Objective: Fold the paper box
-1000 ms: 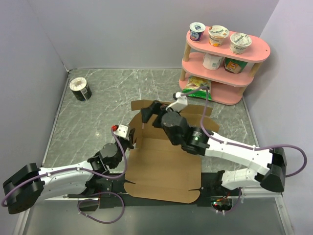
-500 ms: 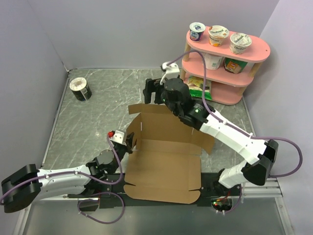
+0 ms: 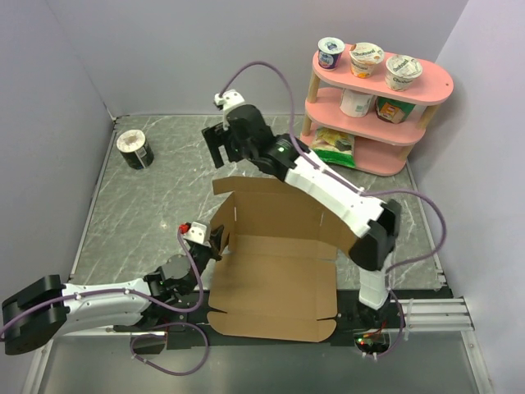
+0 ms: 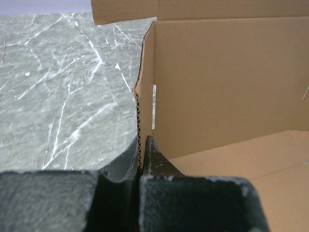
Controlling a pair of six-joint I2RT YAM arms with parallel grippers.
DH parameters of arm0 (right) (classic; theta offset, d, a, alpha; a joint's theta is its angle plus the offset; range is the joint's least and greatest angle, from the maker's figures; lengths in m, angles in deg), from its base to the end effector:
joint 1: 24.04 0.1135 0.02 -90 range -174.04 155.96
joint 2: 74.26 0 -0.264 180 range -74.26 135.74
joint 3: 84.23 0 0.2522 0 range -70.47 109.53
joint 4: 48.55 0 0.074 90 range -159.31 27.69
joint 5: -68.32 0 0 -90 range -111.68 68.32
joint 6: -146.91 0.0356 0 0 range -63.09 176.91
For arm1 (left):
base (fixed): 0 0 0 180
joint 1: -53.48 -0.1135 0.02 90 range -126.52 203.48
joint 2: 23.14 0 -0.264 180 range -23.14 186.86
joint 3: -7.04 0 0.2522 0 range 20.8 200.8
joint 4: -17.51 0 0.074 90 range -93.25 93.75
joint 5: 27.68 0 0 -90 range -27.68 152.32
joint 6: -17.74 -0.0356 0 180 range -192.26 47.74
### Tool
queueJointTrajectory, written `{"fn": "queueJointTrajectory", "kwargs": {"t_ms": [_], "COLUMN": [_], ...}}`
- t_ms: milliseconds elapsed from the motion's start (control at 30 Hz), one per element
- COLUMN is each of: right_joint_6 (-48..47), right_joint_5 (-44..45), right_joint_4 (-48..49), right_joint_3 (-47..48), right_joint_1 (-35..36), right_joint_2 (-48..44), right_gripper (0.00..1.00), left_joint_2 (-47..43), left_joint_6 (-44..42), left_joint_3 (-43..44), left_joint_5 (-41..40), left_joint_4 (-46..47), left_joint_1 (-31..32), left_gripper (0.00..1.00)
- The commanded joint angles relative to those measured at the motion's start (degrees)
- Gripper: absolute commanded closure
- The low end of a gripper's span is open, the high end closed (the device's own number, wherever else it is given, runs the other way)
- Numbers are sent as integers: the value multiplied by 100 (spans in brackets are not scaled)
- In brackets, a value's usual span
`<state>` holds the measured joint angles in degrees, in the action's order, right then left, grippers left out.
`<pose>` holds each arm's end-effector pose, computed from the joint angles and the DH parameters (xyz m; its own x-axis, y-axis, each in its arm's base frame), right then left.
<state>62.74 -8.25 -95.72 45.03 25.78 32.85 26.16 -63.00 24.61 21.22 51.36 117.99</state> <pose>0.2836 0.3230 0.4150 -0.3332 -0.2414 -0.9115 -0.5765 0.8171 -0.0057 0.0913 -0.1372 0.1847 -0.0483 -0.1806 -0.9824 0.3949 0.9000 -0.1848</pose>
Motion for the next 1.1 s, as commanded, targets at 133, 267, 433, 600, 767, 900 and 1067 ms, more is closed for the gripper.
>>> {"fn": "queueJointTrajectory", "kwargs": {"t_ms": [133, 267, 433, 600, 767, 900, 1067], "right_joint_6": [-2, 33, 156, 305, 349, 297, 183], "right_joint_5": [-455, -534, -525, -683, -895, -974, -1237], "right_joint_4": [-1290, -1554, -1564, -1590, -1678, -1616, -1607], "right_joint_3": [842, 624, 237, -71, -457, -731, -941], "right_joint_1": [1, -8, 71, 106, 107, 115, 107], "right_joint_2": [574, 618, 364, -49, -365, -612, -744], "right_gripper": [0, 0, 1, 1, 1, 0, 1], "left_joint_2": [54, -87, -166, -78, -113, -140, -105], "left_joint_6": [199, 173, 243, 217, 226, 226, 252], "left_joint_3": [-135, -188, -223, -179, -188, -206, -162], "left_joint_5": [-187, -267, -319, -337, -320, -302, -205], "left_joint_4": [28, 64, 28, 37, 20, 20, -76], "left_joint_1": [176, 176, 176, 176, 176, 167, 167], "left_gripper": [99, 99, 99, 99, 99, 99, 99]}}
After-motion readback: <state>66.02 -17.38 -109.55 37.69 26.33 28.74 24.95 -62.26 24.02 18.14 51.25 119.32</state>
